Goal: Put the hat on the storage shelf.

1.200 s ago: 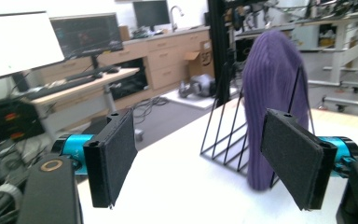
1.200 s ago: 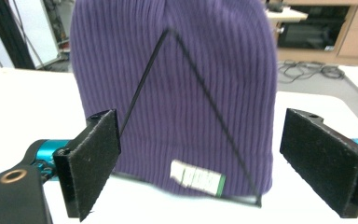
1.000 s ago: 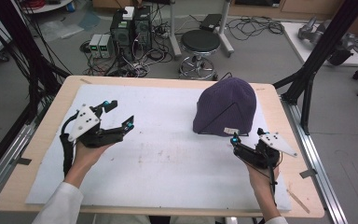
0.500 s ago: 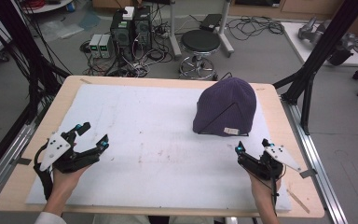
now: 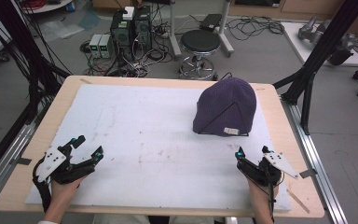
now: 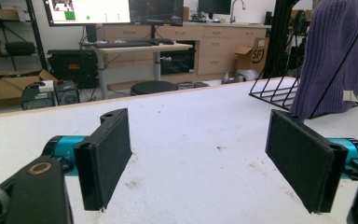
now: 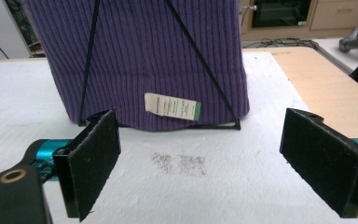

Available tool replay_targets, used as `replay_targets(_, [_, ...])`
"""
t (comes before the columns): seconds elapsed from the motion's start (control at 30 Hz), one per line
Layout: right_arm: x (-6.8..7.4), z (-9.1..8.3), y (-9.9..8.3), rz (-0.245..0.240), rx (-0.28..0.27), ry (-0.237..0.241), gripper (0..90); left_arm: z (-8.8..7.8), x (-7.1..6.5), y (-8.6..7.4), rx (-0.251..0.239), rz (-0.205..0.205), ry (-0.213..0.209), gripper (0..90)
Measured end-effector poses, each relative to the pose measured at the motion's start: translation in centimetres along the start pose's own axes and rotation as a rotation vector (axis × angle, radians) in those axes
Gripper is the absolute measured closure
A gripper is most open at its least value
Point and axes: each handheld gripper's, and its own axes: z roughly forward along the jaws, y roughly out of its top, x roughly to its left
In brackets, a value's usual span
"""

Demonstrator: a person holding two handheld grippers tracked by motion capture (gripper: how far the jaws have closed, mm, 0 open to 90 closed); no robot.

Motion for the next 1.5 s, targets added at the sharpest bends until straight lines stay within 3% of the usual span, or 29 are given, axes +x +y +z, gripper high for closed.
replay_targets(0.17, [0.39, -0.32, -0.26, -0.012, -0.011, -0.005, 11.5, -0.55, 0.51, -0.42, 0.009, 0.001, 0.012, 22.5])
replay_targets(0.37, [0.37, -0.45, -0.52, -0.027, -0.017, -0.005, 11.5, -0.92, 0.8, -0.64, -0.004, -0.048, 0.033, 22.5])
replay_targets(0.57, [0.08, 0.09, -0.7, -0.009, 0.006, 0.006, 11.6, -0.83, 0.71, -0.79, 0.009, -0.042, 0.029, 22.5])
replay_targets(1.03, [0.46, 0.13, -0.84, -0.027, 0.035, 0.043, 11.6, -0.76, 0.58, -0.93, -0.002, -0.025, 0.015, 22.7])
replay_targets(1.5, [0.3, 0.3, -0.9, -0.008, 0.055, 0.047, 11.6, -0.66, 0.58, -0.99, 0.003, -0.023, 0.011, 23.0])
